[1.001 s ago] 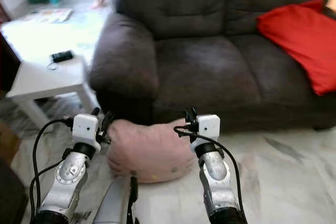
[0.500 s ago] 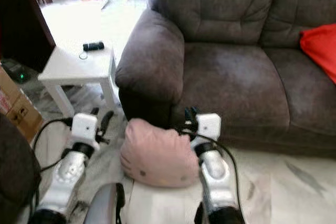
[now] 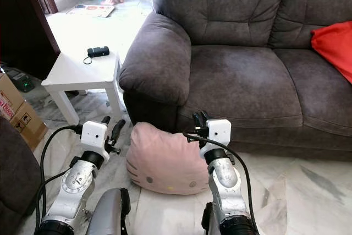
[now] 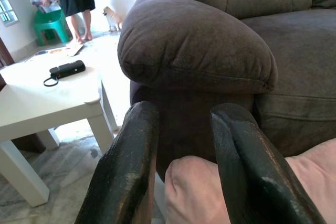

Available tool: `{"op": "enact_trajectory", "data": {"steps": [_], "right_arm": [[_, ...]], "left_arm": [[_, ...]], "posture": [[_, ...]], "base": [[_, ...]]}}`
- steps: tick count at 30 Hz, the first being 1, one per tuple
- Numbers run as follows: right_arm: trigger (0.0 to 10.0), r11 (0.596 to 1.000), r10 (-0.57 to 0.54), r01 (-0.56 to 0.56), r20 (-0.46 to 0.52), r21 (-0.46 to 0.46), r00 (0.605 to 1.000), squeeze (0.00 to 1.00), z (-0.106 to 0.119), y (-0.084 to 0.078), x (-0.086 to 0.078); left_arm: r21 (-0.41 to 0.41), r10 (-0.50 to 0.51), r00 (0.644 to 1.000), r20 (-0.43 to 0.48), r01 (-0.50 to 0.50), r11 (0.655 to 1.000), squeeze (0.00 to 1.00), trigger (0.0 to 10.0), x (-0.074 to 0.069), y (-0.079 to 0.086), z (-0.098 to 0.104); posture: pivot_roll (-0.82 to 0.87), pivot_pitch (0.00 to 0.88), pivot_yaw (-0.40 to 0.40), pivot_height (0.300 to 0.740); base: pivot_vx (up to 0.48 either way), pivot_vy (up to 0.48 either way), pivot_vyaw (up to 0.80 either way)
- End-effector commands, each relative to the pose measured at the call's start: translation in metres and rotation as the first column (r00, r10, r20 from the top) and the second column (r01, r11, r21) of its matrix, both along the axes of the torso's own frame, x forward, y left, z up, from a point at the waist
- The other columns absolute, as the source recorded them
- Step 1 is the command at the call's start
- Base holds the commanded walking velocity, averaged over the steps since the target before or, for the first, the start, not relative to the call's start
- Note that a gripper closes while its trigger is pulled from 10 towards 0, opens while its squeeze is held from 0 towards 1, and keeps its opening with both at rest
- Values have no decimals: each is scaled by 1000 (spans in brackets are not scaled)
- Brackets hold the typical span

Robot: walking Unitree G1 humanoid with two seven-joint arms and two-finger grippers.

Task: Move the pillow to the sofa from floor

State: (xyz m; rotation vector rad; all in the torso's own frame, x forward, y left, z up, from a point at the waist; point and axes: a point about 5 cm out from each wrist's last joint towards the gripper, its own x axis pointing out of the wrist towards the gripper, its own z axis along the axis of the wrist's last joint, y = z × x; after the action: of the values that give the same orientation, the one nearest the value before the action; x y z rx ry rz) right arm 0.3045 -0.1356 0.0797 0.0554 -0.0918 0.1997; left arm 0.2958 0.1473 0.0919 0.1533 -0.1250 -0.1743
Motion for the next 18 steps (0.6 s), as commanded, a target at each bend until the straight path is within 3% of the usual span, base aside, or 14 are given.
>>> {"op": "enact_trajectory", "data": {"steps": [1,10,12,16,18], "right_arm": [[10000,1000,-4,4,-7,3,1000,0,-1,0,1],[10000,1000,13,-13,3,-23,1000,0,1,3,1],[10000,997,49,-48,18,-53,999,0,2,7,0],[10000,1000,14,-14,1,14,1000,0,1,5,1],[10000,1000,15,-15,3,2,1000,0,1,4,1]], "left_arm": [[-11,6,1000,-17,-6,1000,0,10000,0,2,-2],[-9,19,1000,-12,-19,1000,0,10000,1,6,-1],[-9,18,1000,-12,-18,1000,0,10000,1,6,-1],[-5,16,1000,-13,-16,1000,0,10000,1,5,-1],[-4,16,1000,-14,-16,1000,0,10000,1,5,-1]], "posture": [[143,34,-14,546],[142,34,-13,546],[141,33,-12,546],[143,34,-13,546],[144,34,-13,546]], "base": [[0,0,0],[245,0,0],[339,0,800],[345,0,345],[345,0,0]]}}
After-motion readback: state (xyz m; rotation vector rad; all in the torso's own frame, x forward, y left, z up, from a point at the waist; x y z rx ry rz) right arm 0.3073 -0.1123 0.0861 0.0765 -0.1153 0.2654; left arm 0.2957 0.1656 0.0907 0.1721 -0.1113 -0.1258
